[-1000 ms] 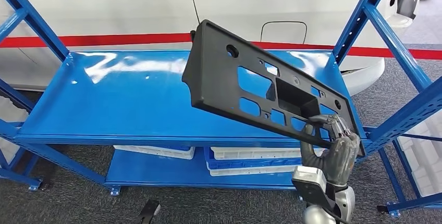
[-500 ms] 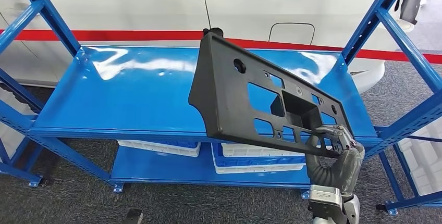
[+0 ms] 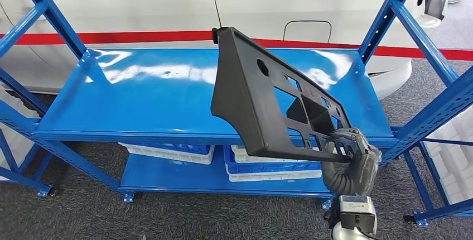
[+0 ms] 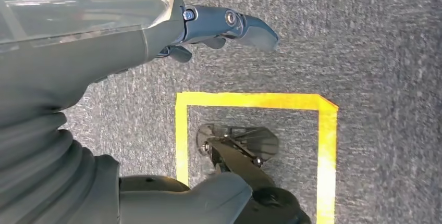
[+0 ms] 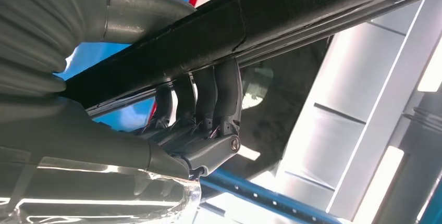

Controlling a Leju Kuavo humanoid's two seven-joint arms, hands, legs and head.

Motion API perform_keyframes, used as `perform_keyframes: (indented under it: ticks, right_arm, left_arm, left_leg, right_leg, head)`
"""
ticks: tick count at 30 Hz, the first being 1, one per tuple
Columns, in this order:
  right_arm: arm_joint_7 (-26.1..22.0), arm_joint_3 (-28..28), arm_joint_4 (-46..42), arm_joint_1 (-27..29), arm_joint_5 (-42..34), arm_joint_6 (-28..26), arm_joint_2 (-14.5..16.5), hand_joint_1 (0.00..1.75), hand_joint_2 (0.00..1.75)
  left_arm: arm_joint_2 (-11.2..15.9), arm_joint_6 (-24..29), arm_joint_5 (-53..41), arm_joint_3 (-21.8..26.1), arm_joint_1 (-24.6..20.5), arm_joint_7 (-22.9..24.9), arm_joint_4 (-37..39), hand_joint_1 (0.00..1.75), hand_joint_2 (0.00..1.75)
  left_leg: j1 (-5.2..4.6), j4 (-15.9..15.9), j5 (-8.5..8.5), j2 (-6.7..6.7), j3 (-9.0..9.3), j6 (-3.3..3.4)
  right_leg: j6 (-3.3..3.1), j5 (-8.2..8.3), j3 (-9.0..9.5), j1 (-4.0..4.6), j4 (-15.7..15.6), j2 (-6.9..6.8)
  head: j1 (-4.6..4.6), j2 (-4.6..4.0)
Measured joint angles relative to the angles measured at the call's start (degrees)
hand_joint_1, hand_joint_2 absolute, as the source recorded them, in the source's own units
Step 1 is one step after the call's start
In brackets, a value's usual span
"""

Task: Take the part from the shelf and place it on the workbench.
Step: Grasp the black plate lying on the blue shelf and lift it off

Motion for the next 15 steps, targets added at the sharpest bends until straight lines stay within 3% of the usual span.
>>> perform_keyframes:
  ticks: [1,3,5,9,11,13,14,15]
  right_arm:
    - [-0.03,0.10,0.20,-0.01,-0.11,0.03,-0.08,1.75,1.75]
    - [-0.08,0.20,0.45,-0.10,-0.18,0.04,-0.19,1.75,1.75]
    - [-0.14,0.25,0.57,-0.35,-0.22,0.05,-0.27,1.75,1.75]
    - [-0.33,0.52,0.70,-0.62,-0.88,0.52,-0.40,1.75,1.75]
    - [-0.33,0.61,0.79,-0.67,-1.35,0.94,-0.52,1.75,1.75]
    - [-0.33,0.69,0.96,-0.66,-1.54,1.10,-0.69,1.75,1.75]
    - [-0.33,0.72,1.08,-0.64,-1.61,1.11,-0.80,1.75,1.75]
    - [-0.34,0.73,1.17,-0.62,-1.68,1.11,-0.95,1.75,1.75]
  left_arm:
    - [0.10,0.00,0.00,0.05,0.10,-0.04,0.00,0.00,1.75]
    - [0.26,0.00,0.00,0.26,0.15,-0.11,0.00,0.00,1.75]
    - [0.31,0.00,0.00,0.52,0.11,-0.20,0.00,0.00,1.75]
    - [0.29,-0.07,0.05,0.86,0.18,-0.37,0.00,0.00,1.75]
    - [0.30,-0.26,0.07,0.95,0.15,-0.52,0.00,0.00,1.75]
    - [0.33,-0.50,0.07,1.01,0.16,-0.63,0.00,0.00,1.75]
    - [0.31,-0.61,0.04,1.03,0.20,-0.68,0.00,0.00,1.75]
    - [0.28,-0.68,0.02,1.03,0.24,-0.72,0.00,0.00,1.75]
  left_leg:
    - [0.13,-2.28,1.34,0.03,1.56,-0.05]
    - [0.31,-10.52,4.58,0.04,6.39,0.02]
    - [0.16,-15.44,5.93,-0.05,8.81,0.45]
    - [-0.26,-16.14,6.88,0.03,8.05,2.28]
    - [-0.22,-16.54,7.66,0.17,7.52,3.39]
    - [-0.42,-16.53,8.24,0.20,6.69,3.88]
    - [-0.53,-16.51,8.56,0.19,6.25,3.96]
    - [-0.63,-16.49,8.87,0.16,5.85,3.94]
  right_leg:
    - [0.09,0.05,-0.06,-0.06,0.07,0.00]
    - [0.27,0.13,-0.15,-0.02,0.27,0.02]
    - [0.71,0.36,-0.52,0.25,0.46,0.04]
    - [2.07,0.38,-1.72,0.38,0.96,0.07]
    - [1.74,-2.61,-3.82,0.32,5.49,0.11]
    - [1.22,-6.50,-6.96,0.36,13.24,0.15]
    - [1.30,-7.58,-7.84,0.37,15.95,0.16]
    - [1.58,-7.79,-7.61,0.39,16.57,0.18]
  head:
    - [0.00,0.00]
    - [-0.01,0.00]
    - [0.04,0.00]
    - [0.08,0.00]
    - [0.18,0.00]
    - [0.29,0.00]
    - [0.28,0.00]
    - [0.29,0.00]
